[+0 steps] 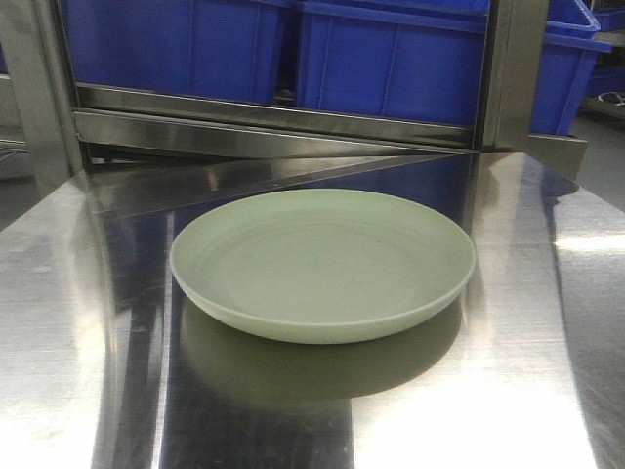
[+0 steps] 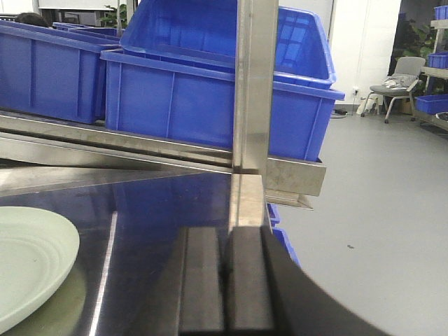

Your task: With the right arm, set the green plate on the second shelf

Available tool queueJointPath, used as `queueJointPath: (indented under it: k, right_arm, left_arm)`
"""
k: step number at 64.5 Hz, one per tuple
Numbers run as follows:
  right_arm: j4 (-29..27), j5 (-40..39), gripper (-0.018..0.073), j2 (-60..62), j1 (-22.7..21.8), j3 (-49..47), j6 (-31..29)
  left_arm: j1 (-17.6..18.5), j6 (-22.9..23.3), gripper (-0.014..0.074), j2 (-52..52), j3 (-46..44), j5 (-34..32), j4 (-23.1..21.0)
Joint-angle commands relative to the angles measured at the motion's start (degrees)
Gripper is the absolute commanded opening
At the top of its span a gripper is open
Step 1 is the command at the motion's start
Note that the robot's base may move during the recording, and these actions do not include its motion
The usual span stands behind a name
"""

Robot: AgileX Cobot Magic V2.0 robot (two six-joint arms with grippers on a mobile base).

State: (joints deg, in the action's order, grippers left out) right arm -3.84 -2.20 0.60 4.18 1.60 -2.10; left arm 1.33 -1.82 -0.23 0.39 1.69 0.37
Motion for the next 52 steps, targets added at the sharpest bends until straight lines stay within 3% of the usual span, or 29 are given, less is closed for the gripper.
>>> queueJointPath:
  k: [1,10,24,34,38,44,52]
  right_arm:
    - [0.0,-5.5,0.0050,1.1,-0.1,-1.0,-0.5]
    - [0.0,-6.0,0.0050,1.1,-0.1,-1.0,-0.5]
    - [0.0,-14.5,0.0050,1.1,-0.1,-1.0,-0.5]
    - [0.0,-32.3,0.0050,1.1,-0.1,-1.4,2.4]
    - [0.0,-35.1,0.0050,1.1,-0.1,-3.3,4.6]
    - [2.3,-27.6,0.0050,0.9,-0.1,-12.7,12.0]
    - [10.0,-8.0,0.0050,-3.6,-0.1,-32.0,21.0]
  left_arm:
    - [0.1,0.3,0.0130,-1.1,2.3,-5.5,-0.4]
    - [0.1,0.3,0.0130,-1.1,2.3,-5.5,-0.4]
    - [0.1,0.3,0.0130,-1.1,2.3,-5.5,-0.4]
    - [0.1,0.3,0.0130,-1.1,2.3,-5.5,-0.4]
    - [0.1,0.3,0.0130,-1.1,2.3,-5.5,-0.4]
    - [0.1,0.3,0.0130,-1.1,2.3,-5.5,-0.4]
    - [0.1,0.3,0.0130,-1.1,2.3,-5.5,-0.4]
